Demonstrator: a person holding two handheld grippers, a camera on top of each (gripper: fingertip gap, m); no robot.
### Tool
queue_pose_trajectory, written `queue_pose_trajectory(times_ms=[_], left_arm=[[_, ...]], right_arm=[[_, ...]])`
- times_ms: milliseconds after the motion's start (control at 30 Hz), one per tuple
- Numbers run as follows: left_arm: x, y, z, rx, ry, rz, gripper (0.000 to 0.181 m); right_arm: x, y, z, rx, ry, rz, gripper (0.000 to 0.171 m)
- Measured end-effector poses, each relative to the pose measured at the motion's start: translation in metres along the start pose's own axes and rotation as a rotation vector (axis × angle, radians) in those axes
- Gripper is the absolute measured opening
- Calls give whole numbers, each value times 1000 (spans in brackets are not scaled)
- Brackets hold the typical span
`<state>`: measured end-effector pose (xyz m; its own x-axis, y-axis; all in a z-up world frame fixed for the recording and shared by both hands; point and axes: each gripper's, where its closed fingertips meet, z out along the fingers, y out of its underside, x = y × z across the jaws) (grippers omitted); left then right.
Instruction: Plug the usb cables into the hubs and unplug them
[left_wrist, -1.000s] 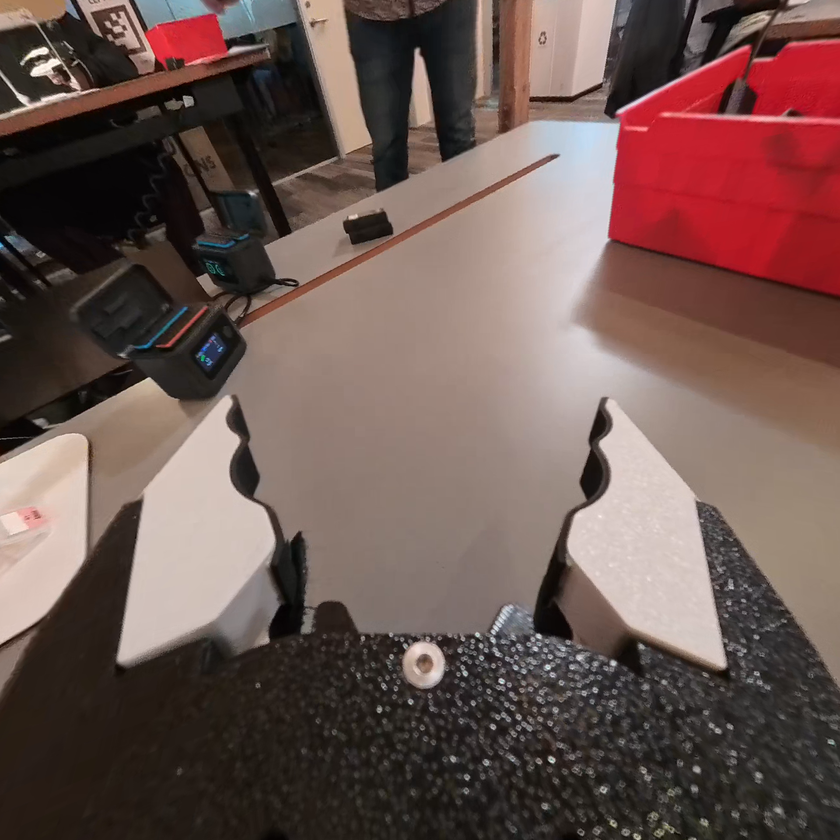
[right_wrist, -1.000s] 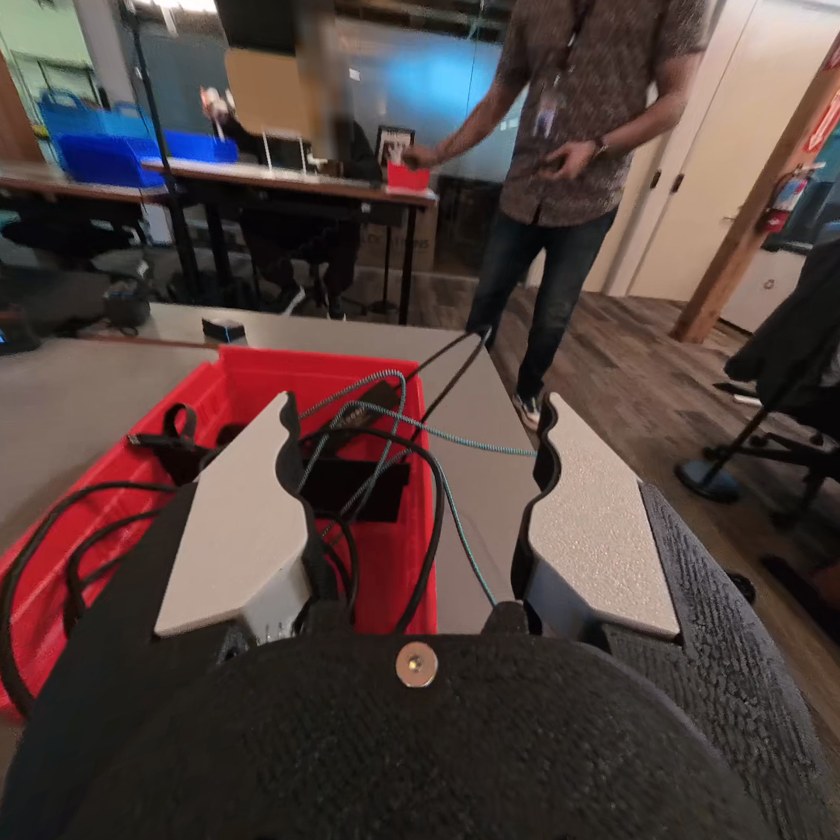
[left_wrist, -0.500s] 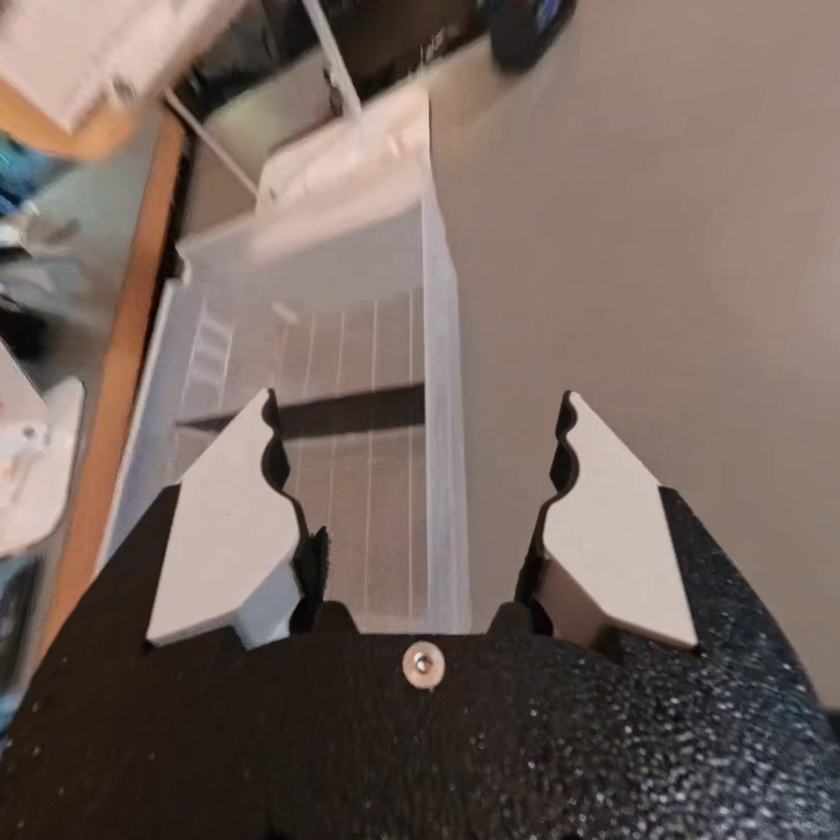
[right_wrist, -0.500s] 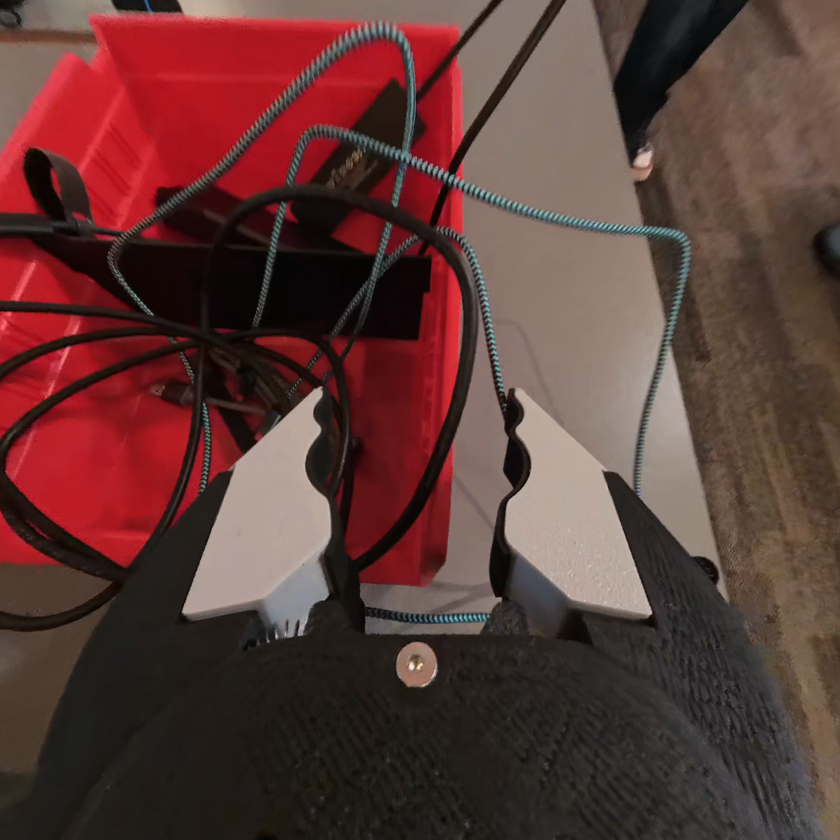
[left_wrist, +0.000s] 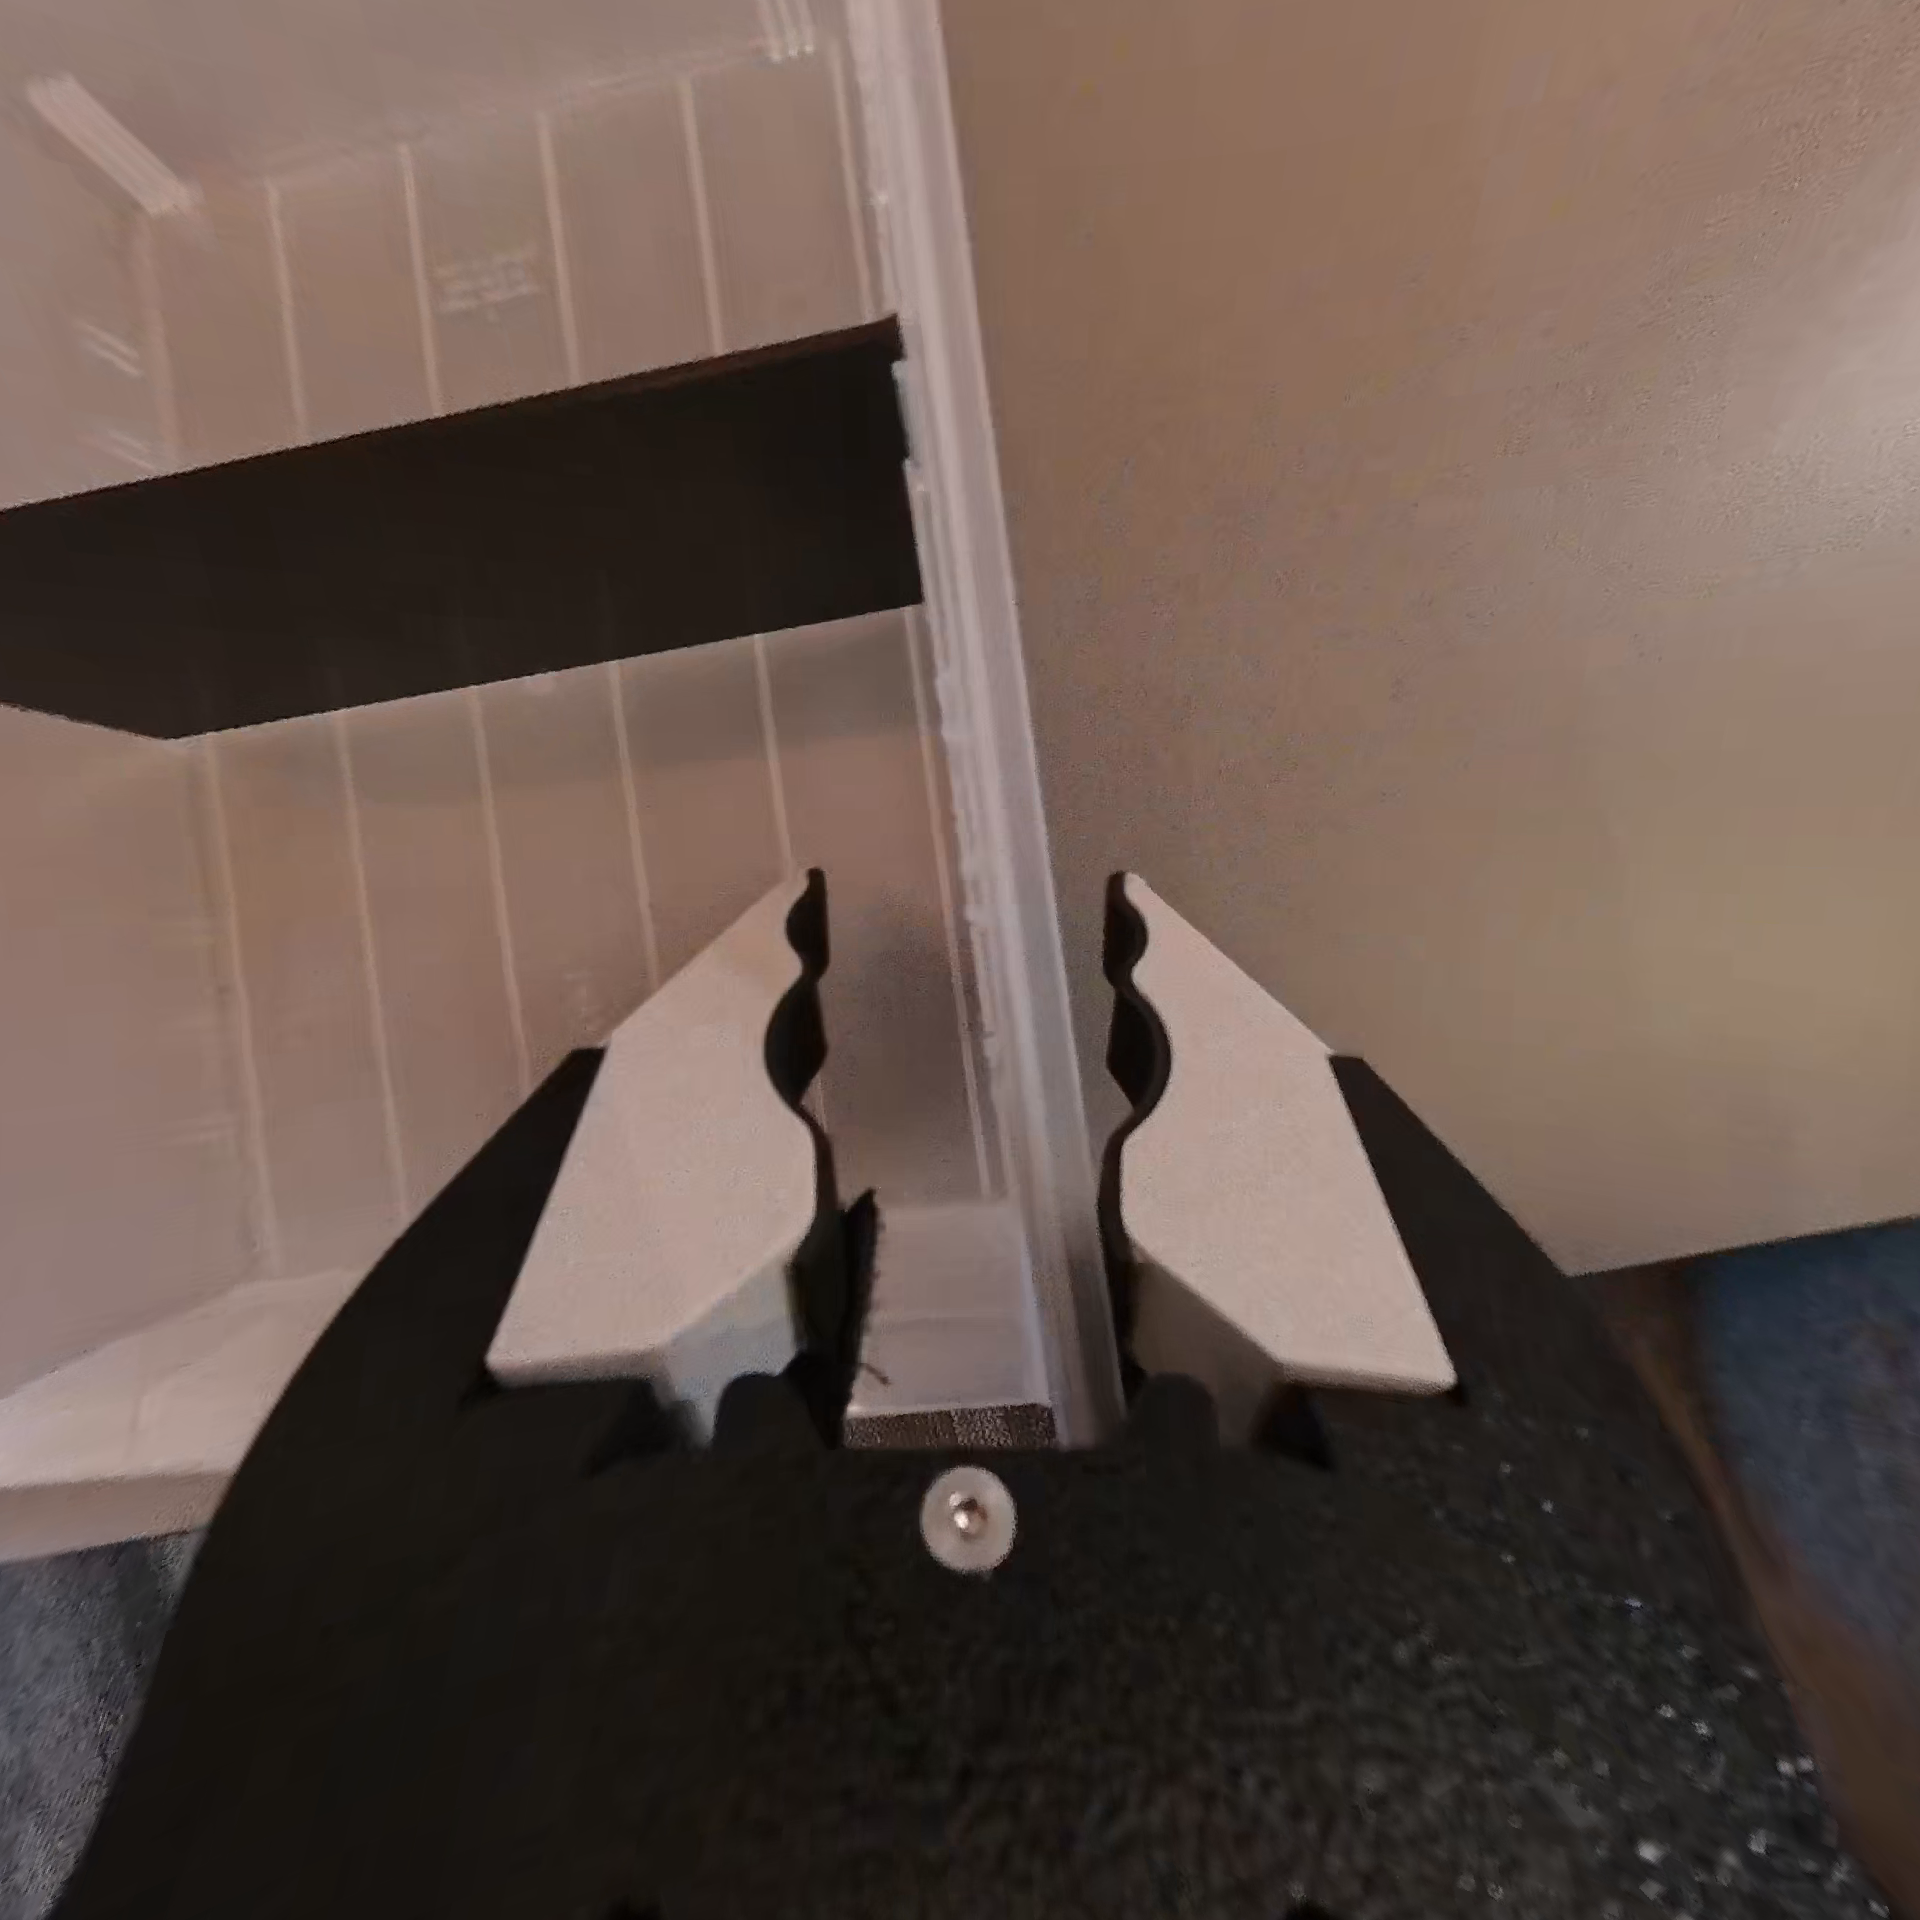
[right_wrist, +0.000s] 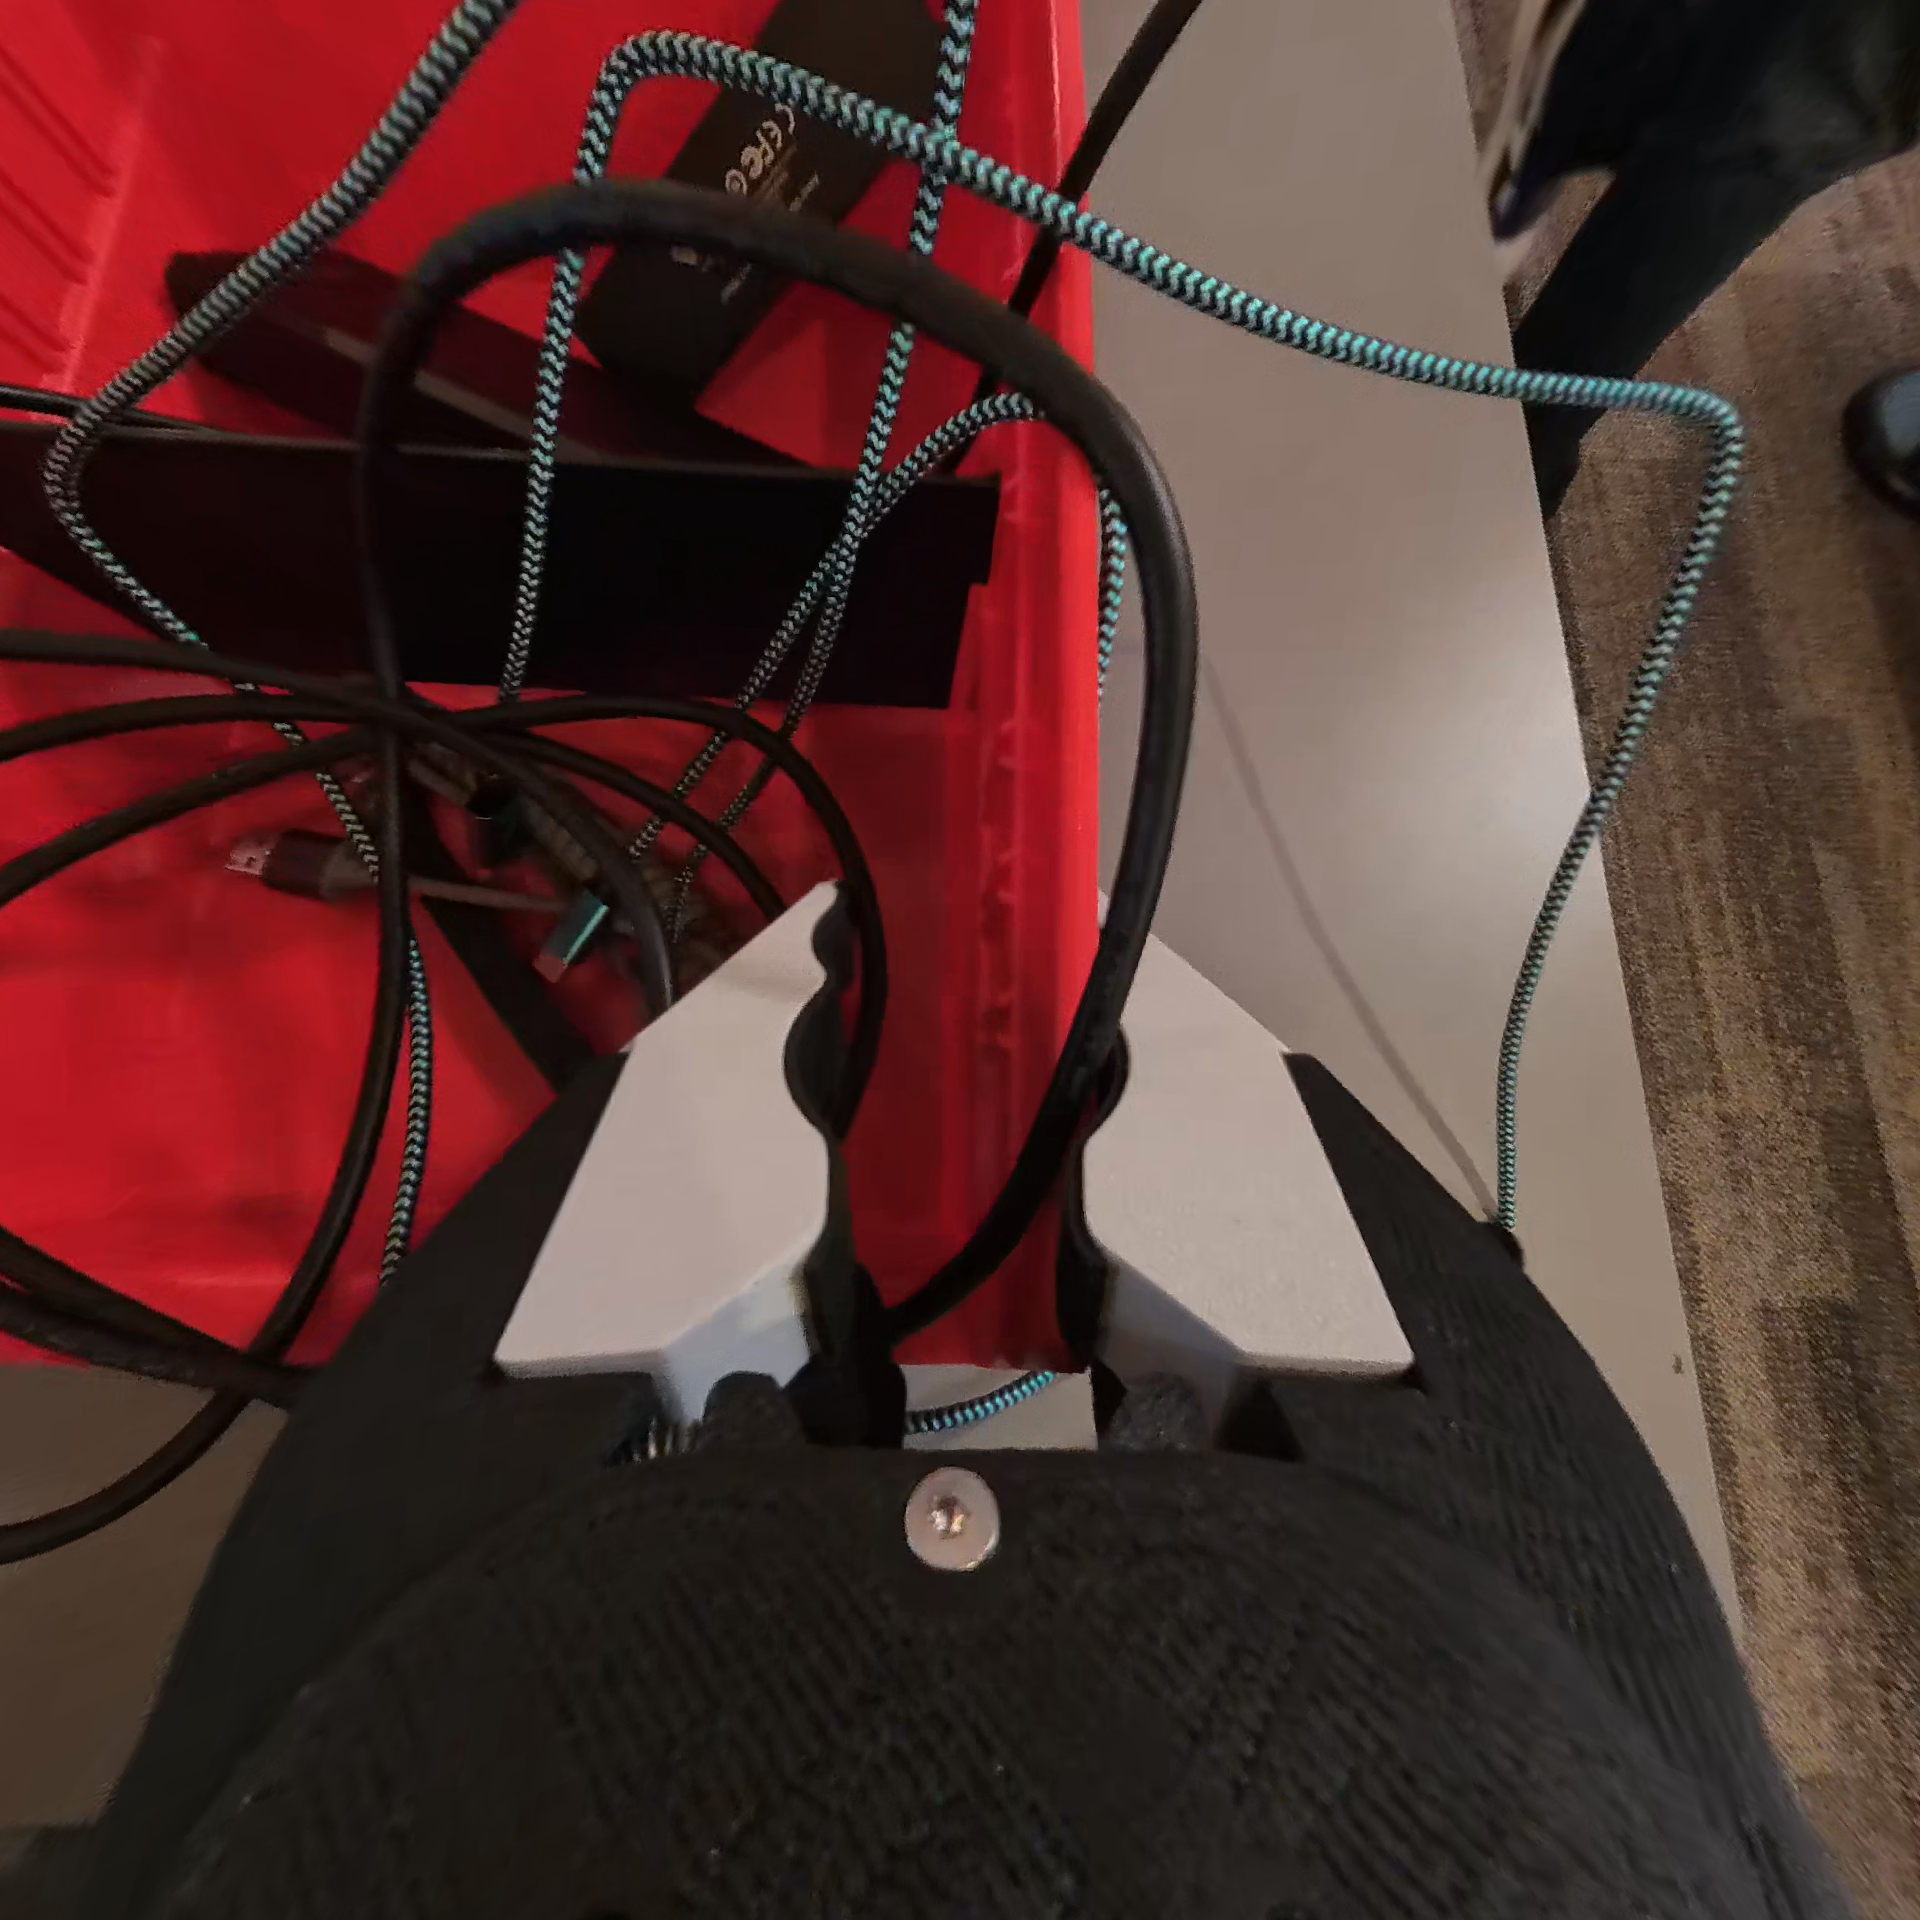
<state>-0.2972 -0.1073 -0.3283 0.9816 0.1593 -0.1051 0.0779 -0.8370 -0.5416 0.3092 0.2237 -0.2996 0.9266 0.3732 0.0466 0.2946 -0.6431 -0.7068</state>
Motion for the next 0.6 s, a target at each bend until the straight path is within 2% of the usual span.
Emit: queue_pose_trajectory(times_ms=[67,200,367,600], left_arm=[[6,-1,1,-2,36,17,44],[14,-1,2,-8,75,14,34],[14,0,1,-16,18,6,26],[14,3,-6,15,-53,94,21]], right_arm=[[3,1,0,-1,12,-2,24],[3,1,-1,7,6,-8,13],[-1,1,-2,2,6,-49,12],[-23,-3,2,-5,-28,-141,12]])
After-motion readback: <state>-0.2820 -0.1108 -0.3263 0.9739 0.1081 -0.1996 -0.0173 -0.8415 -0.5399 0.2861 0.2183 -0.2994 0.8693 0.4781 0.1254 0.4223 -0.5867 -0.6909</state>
